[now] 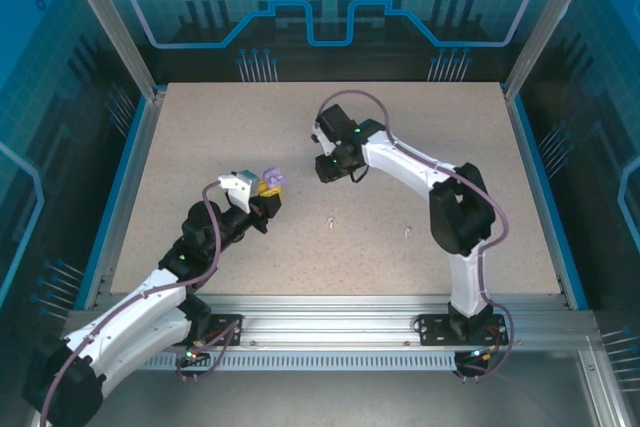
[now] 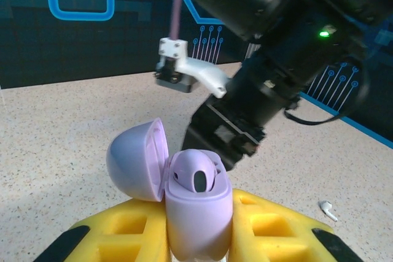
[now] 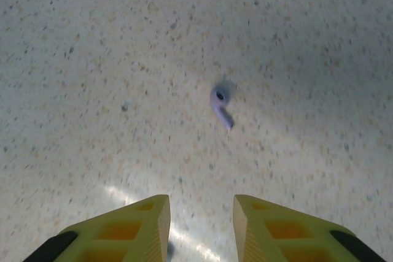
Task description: Insert the wireless bluetooth earbuds into the charging case
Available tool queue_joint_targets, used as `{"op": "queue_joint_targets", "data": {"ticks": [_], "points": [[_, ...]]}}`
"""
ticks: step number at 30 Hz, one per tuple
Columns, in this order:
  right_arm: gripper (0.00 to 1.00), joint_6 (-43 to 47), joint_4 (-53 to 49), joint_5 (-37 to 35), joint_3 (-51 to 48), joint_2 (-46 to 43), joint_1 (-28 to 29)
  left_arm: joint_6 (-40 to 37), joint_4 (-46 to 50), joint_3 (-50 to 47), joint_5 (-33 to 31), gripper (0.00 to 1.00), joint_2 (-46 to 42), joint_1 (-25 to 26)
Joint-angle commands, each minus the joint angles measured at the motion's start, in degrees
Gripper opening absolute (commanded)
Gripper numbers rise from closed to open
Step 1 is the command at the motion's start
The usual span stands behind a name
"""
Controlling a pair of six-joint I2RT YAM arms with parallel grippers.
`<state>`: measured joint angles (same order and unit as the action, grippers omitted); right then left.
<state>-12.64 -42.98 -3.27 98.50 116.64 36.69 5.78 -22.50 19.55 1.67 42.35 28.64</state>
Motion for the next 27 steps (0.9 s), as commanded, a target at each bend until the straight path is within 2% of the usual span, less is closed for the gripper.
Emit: {"op": "queue_joint_targets", "data": {"ticks": [1,14,27], "points": [[0.33,3.47,-2.09,-0.51,5.25,4.46,0.15,1.05,0.26,-0.75,-0.95,0.24,-0.60,-0.35],[0.34,4.95,-5.05,-0.90,18.31,18.43,0.14,0.50,0.42,-0.39,-1.19,0.25,0.03,-0.44],[0.33,6.05,-7.88,-3.29,23.21,24.09,-0.37,0.58,0.16,-0.57,-1.23,0.25,-0.20,-0.43]]}}
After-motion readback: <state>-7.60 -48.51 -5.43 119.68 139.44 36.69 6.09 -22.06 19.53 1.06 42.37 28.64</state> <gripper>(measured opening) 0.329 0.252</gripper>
